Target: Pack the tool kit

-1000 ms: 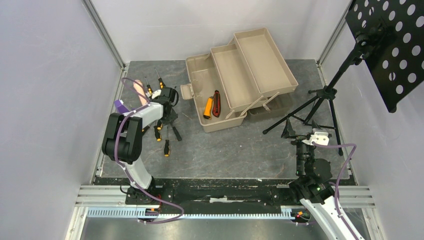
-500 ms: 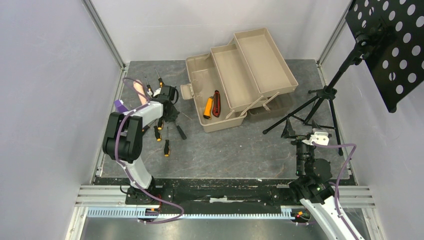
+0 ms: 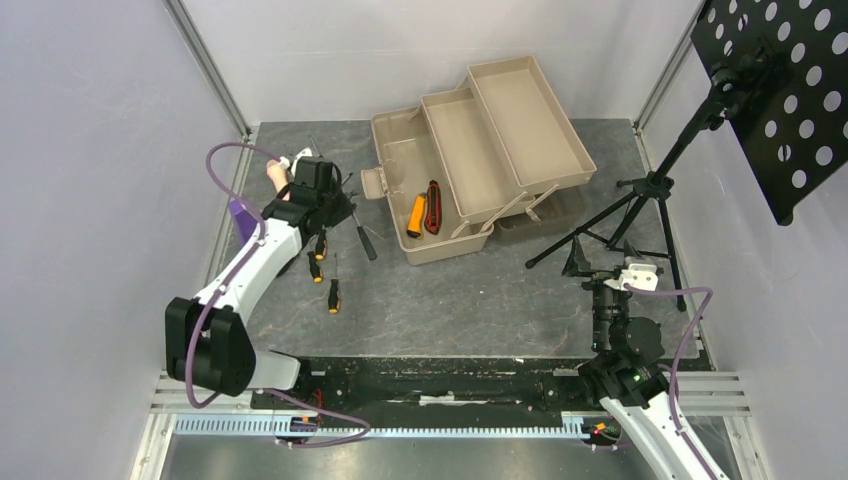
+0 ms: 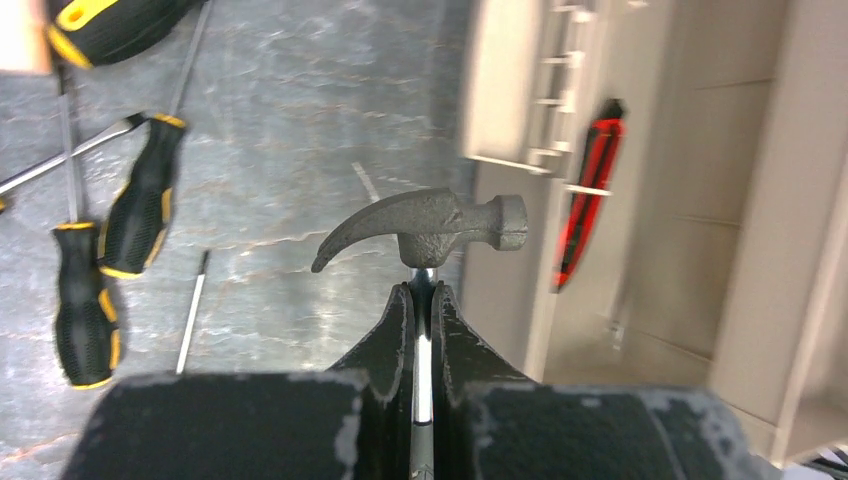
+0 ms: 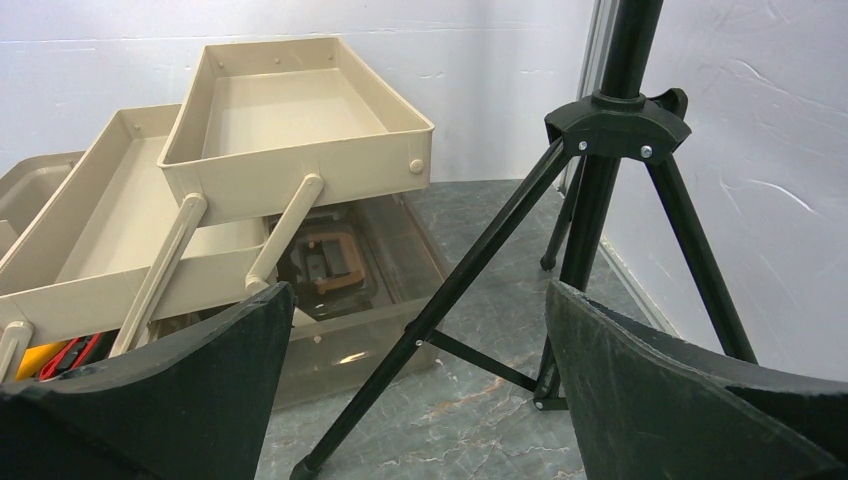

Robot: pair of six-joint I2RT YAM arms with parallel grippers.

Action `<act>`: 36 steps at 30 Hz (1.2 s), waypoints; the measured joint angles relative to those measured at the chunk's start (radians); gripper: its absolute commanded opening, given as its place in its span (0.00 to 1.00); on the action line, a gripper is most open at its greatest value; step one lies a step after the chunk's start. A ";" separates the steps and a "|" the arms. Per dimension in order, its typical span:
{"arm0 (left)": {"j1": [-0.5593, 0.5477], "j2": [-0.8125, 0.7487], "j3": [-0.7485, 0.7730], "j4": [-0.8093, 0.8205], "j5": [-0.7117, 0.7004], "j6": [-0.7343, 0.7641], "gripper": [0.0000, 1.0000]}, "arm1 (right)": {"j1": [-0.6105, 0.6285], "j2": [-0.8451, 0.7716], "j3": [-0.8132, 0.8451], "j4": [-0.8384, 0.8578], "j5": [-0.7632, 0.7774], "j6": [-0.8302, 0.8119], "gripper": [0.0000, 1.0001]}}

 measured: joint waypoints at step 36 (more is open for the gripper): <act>-0.373 0.776 0.925 0.174 0.005 -0.126 0.16 | 0.000 0.000 0.000 0.000 -0.001 0.000 0.98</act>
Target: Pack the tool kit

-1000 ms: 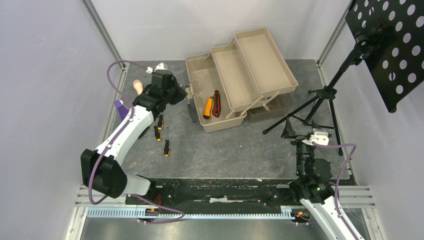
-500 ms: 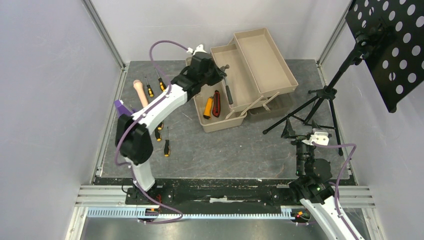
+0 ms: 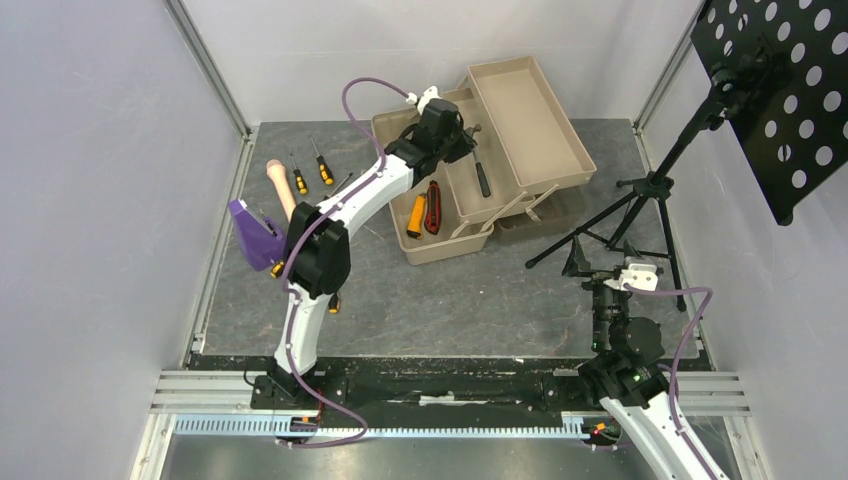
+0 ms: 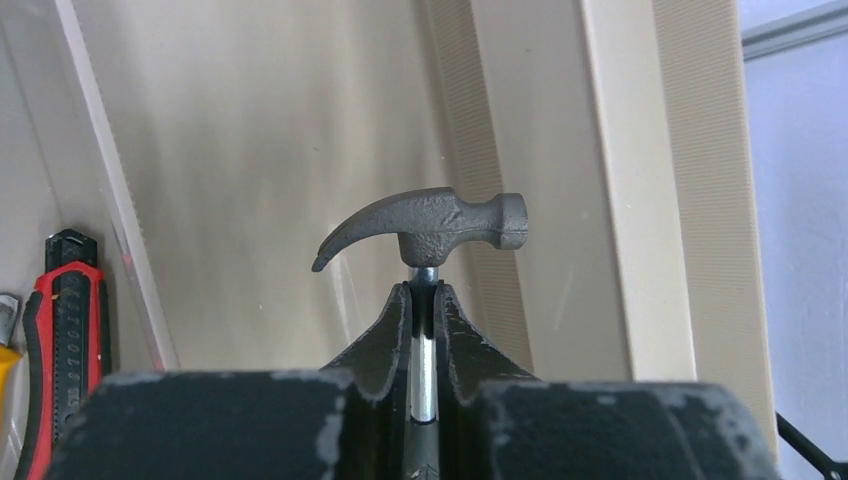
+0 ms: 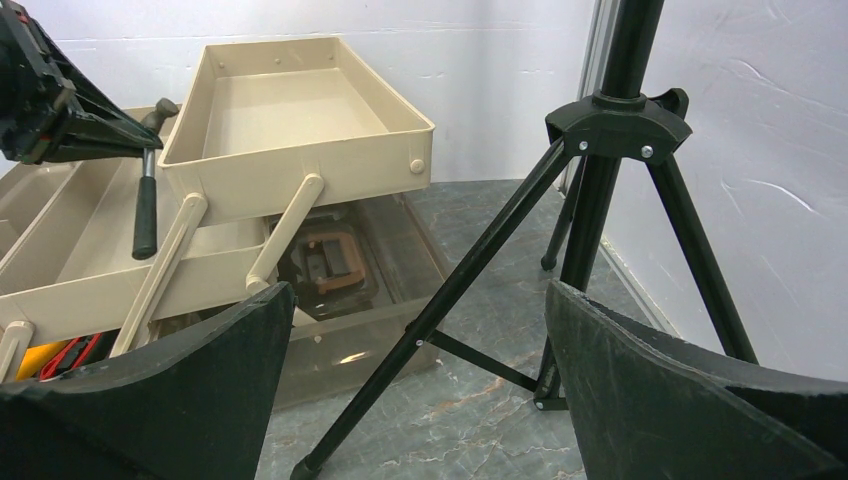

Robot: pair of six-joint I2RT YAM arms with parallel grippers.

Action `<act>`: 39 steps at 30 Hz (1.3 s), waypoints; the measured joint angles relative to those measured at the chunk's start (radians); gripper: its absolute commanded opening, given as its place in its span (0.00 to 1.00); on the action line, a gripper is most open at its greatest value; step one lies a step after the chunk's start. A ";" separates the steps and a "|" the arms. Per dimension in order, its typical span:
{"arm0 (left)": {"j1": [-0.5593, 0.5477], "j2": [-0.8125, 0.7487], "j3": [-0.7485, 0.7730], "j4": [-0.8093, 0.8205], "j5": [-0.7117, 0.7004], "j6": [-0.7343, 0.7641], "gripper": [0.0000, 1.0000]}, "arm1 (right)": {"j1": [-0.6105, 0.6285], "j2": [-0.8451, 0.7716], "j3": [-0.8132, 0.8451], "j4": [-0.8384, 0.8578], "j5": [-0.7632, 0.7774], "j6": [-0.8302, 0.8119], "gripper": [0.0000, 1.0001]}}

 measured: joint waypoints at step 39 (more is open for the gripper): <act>0.074 -0.729 -0.638 -0.417 -0.261 0.381 0.98 | 0.000 0.000 0.000 0.000 -0.001 0.000 0.98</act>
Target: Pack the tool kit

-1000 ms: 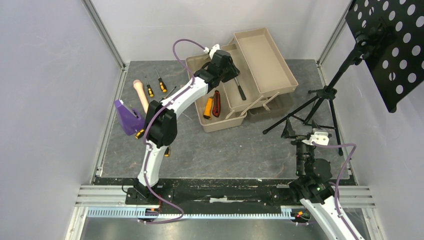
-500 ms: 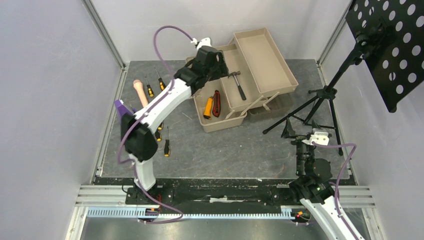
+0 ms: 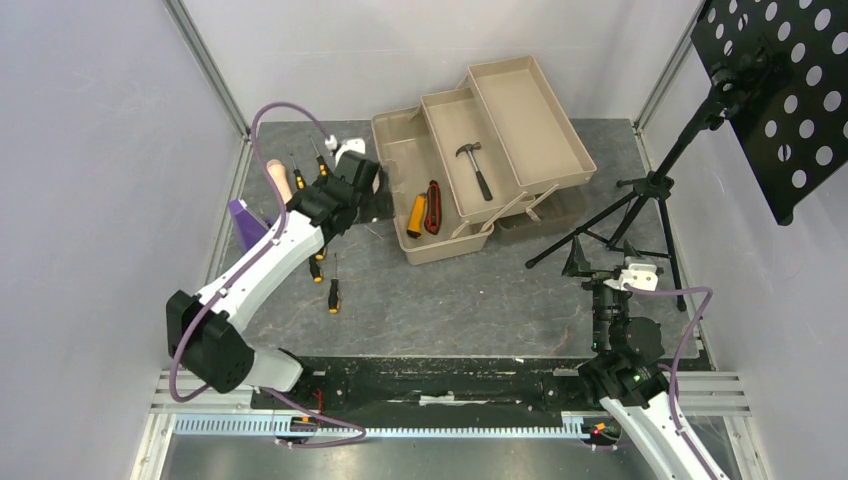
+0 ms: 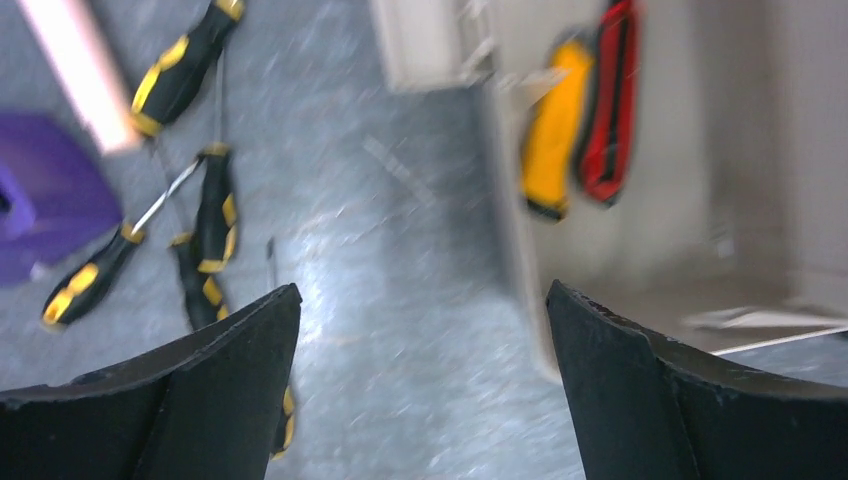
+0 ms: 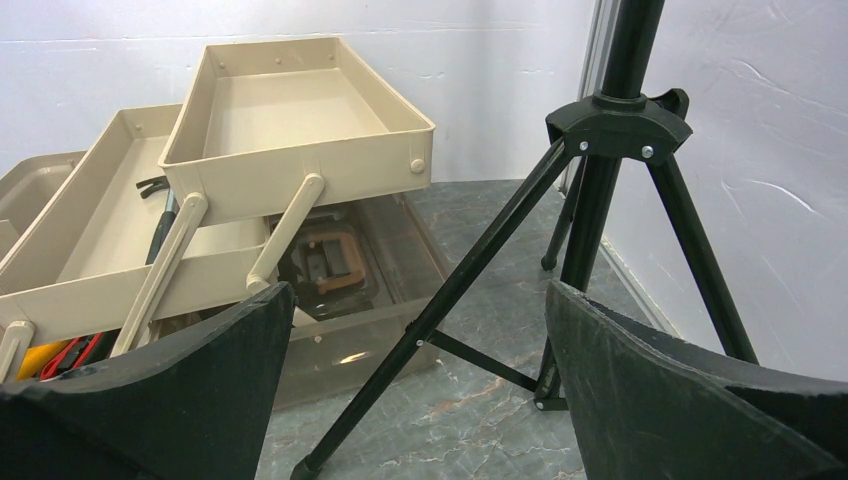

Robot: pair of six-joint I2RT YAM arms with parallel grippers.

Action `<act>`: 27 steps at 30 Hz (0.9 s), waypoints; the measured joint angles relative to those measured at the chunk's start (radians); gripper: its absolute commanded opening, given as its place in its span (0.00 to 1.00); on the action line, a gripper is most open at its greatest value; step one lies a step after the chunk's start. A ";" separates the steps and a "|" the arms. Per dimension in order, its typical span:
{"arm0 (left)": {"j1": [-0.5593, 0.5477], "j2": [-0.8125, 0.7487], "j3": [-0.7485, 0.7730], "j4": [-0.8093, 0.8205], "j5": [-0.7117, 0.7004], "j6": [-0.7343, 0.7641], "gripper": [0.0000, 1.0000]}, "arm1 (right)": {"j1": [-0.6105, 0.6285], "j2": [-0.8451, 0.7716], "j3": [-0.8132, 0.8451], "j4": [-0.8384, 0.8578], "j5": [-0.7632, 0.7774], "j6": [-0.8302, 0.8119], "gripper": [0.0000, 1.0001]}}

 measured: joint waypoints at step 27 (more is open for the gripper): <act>0.284 -0.082 -0.617 0.038 0.234 -0.134 0.72 | 0.000 0.000 0.000 0.000 -0.002 0.000 0.98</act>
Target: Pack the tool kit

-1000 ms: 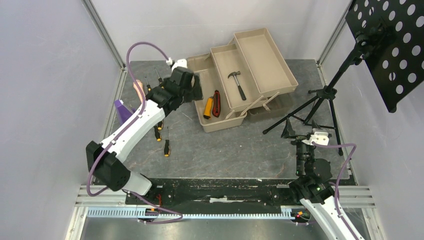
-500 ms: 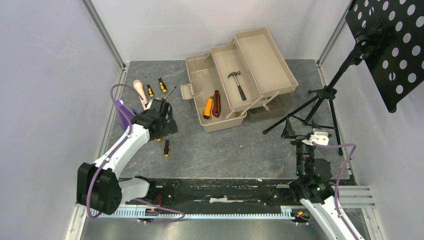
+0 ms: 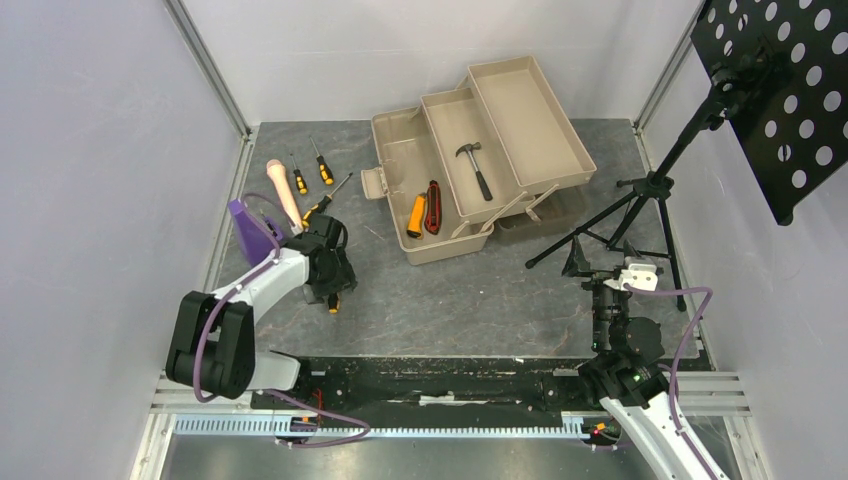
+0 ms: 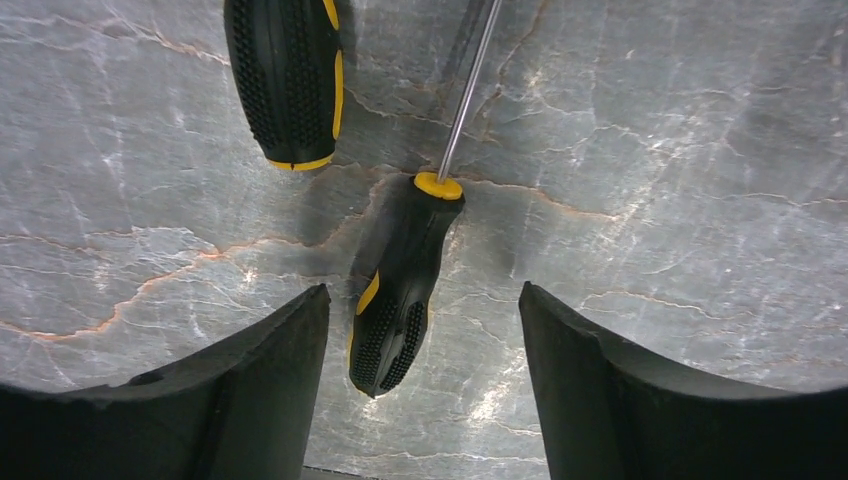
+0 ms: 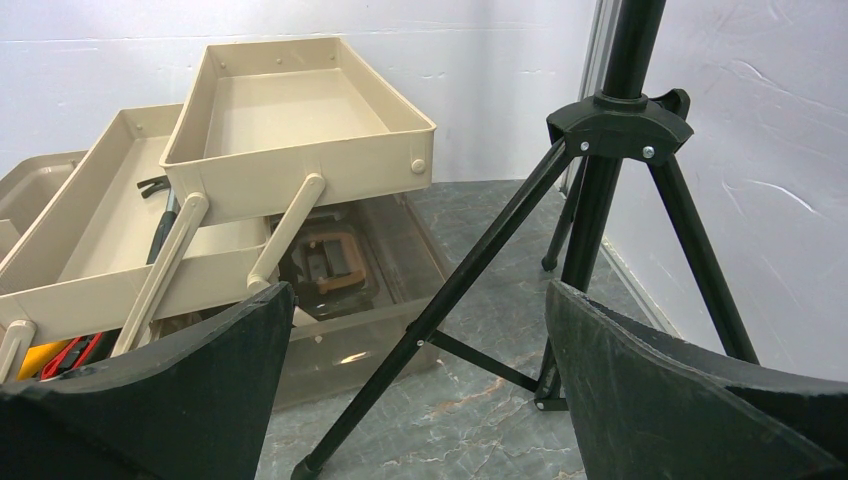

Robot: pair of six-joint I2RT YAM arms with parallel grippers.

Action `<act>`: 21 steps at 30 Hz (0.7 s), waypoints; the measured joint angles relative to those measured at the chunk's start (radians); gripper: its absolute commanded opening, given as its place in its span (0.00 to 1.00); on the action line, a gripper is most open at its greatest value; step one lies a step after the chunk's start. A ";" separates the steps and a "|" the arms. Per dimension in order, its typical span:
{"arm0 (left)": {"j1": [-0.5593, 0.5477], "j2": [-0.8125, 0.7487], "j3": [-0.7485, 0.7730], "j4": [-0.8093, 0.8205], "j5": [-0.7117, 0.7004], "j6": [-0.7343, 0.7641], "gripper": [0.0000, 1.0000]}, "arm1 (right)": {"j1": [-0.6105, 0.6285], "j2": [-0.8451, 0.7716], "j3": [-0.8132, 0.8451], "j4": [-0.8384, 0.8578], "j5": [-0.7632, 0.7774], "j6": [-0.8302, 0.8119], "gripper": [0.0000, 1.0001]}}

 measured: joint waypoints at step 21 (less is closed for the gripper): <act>-0.031 -0.062 -0.018 0.095 0.212 -0.018 0.11 | 0.000 0.000 0.008 -0.023 -0.007 0.008 0.98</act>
